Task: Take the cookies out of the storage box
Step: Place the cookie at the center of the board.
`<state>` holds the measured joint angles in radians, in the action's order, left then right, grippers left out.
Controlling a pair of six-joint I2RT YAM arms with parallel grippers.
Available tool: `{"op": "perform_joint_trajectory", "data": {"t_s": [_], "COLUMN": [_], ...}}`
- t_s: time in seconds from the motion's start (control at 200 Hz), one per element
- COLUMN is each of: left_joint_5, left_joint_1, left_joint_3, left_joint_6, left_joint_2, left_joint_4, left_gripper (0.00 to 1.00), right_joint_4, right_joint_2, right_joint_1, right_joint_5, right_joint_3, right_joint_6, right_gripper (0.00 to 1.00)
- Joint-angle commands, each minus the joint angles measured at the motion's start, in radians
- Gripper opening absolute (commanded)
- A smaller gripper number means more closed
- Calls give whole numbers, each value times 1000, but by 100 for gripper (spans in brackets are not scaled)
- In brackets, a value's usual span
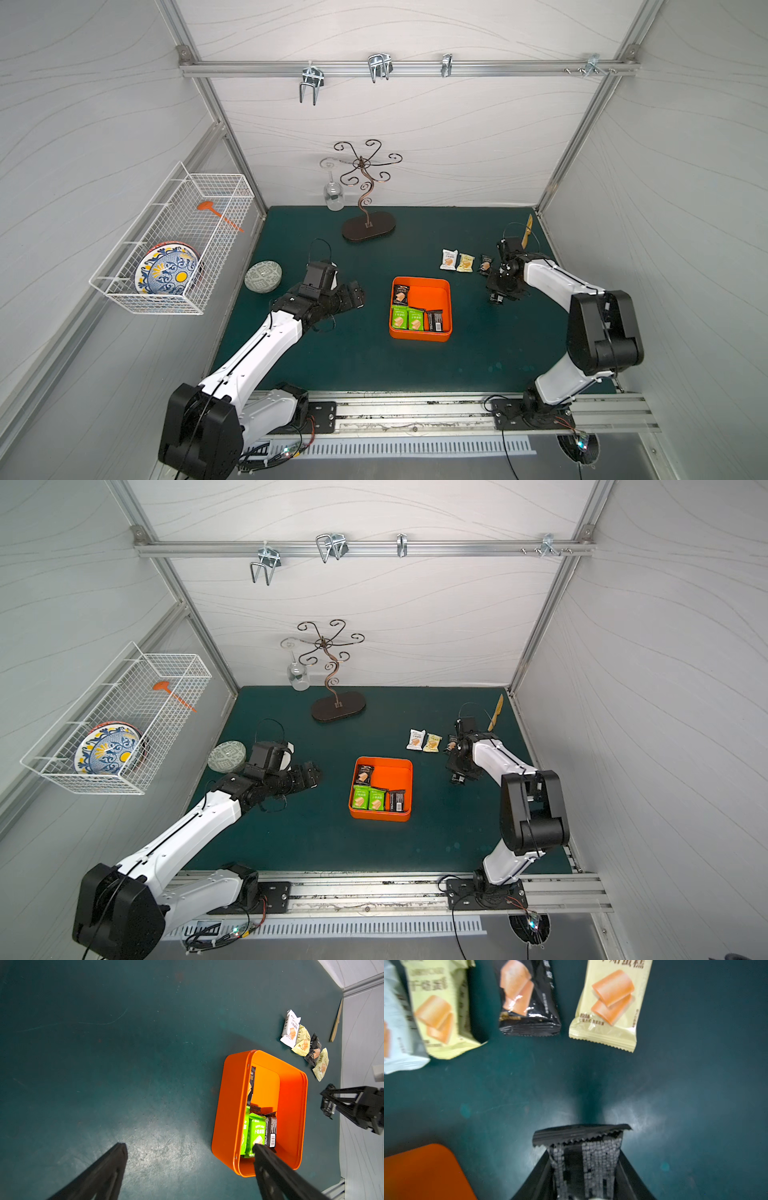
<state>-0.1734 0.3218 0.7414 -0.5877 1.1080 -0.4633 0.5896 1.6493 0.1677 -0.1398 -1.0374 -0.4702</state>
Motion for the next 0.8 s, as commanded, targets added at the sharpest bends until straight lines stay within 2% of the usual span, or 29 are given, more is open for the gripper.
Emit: {"op": "perform_joint_trajectory", "data": {"t_s": [0.0,0.305,0.39,0.48,0.565,0.695,0.795], "left_joint_5": [-5,11,10,11,11,8,5], "left_joint_1": [0,0,0,0,0,0,1], "left_joint_3": [10,1,1,1,1,9,13], "left_joint_6": [-8,-1,-1,-1,0,2,2], "left_joint_2": [3,-22,-20,-20,-20,-14,-8], "left_joint_4": [23,8,8,7,8,8,16], "left_gripper": [98,98,98,98,98,98,98], "right_joint_4": [-60,-86,-83,-71,-48,12,69], "right_joint_2": [54,125,130,125,99,15,-65], "right_joint_1": [-16,-26,-25,-26,-25,-13,39], "right_joint_5": [13,33,33,35,30,20,4], "right_joint_3": [-1,-5,-7,-13,-19,-27,-27], "right_joint_6": [12,3,2,0,5,6,6], "right_gripper": [43,45,48,56,62,63,64]}}
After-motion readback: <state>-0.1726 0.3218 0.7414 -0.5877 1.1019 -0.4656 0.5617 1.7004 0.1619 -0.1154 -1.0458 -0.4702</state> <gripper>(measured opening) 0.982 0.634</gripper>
